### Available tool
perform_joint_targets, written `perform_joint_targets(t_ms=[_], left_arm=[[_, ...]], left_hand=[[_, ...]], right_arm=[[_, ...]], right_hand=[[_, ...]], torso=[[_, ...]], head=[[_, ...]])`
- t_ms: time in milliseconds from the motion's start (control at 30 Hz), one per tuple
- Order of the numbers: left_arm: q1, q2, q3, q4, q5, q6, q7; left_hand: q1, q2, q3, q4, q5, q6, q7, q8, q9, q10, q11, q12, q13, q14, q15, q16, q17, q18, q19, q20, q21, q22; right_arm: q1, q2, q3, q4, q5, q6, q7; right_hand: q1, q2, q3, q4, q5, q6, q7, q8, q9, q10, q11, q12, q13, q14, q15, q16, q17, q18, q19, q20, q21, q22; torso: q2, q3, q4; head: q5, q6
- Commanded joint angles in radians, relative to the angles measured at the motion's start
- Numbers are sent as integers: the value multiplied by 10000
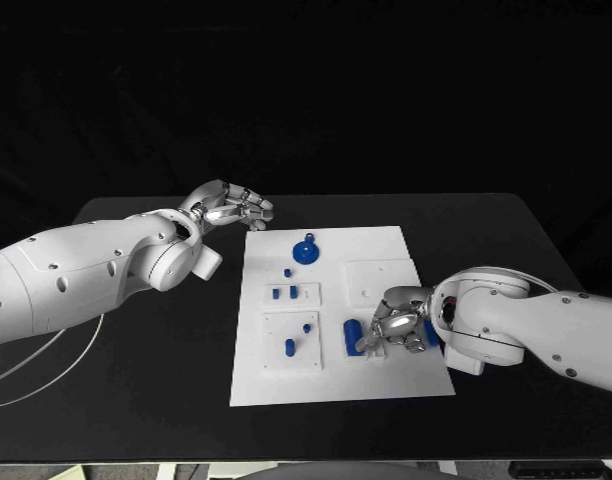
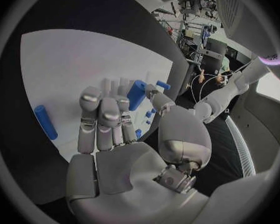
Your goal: Assemble the parts on the task board
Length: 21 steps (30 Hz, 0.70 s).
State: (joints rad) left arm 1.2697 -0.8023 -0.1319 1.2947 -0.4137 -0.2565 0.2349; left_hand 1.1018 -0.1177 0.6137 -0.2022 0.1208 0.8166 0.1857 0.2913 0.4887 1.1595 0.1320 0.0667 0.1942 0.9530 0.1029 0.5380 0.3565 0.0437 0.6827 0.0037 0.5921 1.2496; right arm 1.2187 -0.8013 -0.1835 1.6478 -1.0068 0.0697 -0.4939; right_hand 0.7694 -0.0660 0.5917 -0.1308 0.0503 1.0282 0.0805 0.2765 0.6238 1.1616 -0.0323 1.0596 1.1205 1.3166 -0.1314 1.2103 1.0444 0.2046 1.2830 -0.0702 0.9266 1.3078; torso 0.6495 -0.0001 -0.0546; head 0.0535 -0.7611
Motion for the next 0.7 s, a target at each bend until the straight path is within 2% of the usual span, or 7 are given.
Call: perform_joint_targets(t_ms=[33, 67, 133, 267, 433, 700], left_arm=[[2, -6, 4, 11, 46, 156, 34], [2, -7, 3, 12, 46, 158, 31], [2, -9, 2, 9, 46, 155, 30], [2, -11, 1, 13, 45, 169, 25], [2, -21, 0, 8, 42, 160, 11], [2, -11, -1, 2, 39, 169, 6]], left_hand=[[-79, 9, -1, 67, -27, -62, -35, 42, -15, -30, 15, 52, -18, 48, 22, -44, 13, 129, 64, 12, -63, 10], [-79, 9, -1, 67, -27, -62, -35, 42, -15, -30, 14, 52, -18, 48, 22, -44, 14, 129, 64, 12, -63, 10], [-78, 8, 0, 66, -27, -62, -35, 43, -14, -30, 14, 52, -18, 48, 22, -46, 15, 129, 64, 12, -64, 11], [-77, 8, 0, 67, -26, -62, -36, 44, -15, -29, 14, 53, -19, 48, 22, -48, 18, 129, 64, 11, -65, 13], [-76, 7, 1, 68, -26, -61, -36, 45, -15, -28, 13, 53, -21, 48, 22, -51, 22, 130, 63, 11, -67, 15], [-75, 8, 2, 71, -25, -60, -37, 47, -15, -27, 13, 53, -23, 48, 22, -57, 28, 130, 64, 11, -70, 18]], right_arm=[[-17, 15, -9, -89, -155, 90, -248], [-19, 30, -9, -85, -141, 185, -254], [-23, 50, -9, -90, -119, 264, -285], [-36, 75, -10, -157, -118, 453, -375], [-107, 86, -10, -159, -112, 425, -366], [-120, 33, -10, -102, -87, 288, -197]], right_hand=[[151, 41, 150, 27, -11, 46, 6, -66, 2, 66, 14, -48, 13, 18, -59, 33, 11, 572, 33, 11, 44, 61], [575, 102, 529, -184, 0, 44, -9, -72, 5, 68, 6, -53, 25, 20, -62, 38, 12, 569, 29, -20, 53, 69], [676, -2, 708, -247, -14, 47, 17, -80, 10, 76, 25, -60, 40, 23, -48, 40, 8, 569, 35, 12, 73, 80], [680, -131, 749, -343, -4, 41, 33, -95, 12, 79, 42, -70, 57, 29, -30, 40, 2, 572, 38, 51, 94, 91], [719, -144, 800, -470, 28, 44, 45, -110, 9, 79, 54, -84, 73, 34, -16, 35, -9, 572, 31, 81, 105, 97], [90, -612, 90, -645, 51, 43, 61, -157, 3, 77, 72, -124, 123, 36, 2, 27, -34, 572, 11, 141, 120, 96]], torso=[[-3, -3, 2], [-1, 1, 1], [-1, 1, 1], [1, 4, -6], [3, 9, -10], [-1, 12, -13]], head=[[21, -26], [30, -25], [30, -25], [32, -26], [33, -45], [34, -29]])
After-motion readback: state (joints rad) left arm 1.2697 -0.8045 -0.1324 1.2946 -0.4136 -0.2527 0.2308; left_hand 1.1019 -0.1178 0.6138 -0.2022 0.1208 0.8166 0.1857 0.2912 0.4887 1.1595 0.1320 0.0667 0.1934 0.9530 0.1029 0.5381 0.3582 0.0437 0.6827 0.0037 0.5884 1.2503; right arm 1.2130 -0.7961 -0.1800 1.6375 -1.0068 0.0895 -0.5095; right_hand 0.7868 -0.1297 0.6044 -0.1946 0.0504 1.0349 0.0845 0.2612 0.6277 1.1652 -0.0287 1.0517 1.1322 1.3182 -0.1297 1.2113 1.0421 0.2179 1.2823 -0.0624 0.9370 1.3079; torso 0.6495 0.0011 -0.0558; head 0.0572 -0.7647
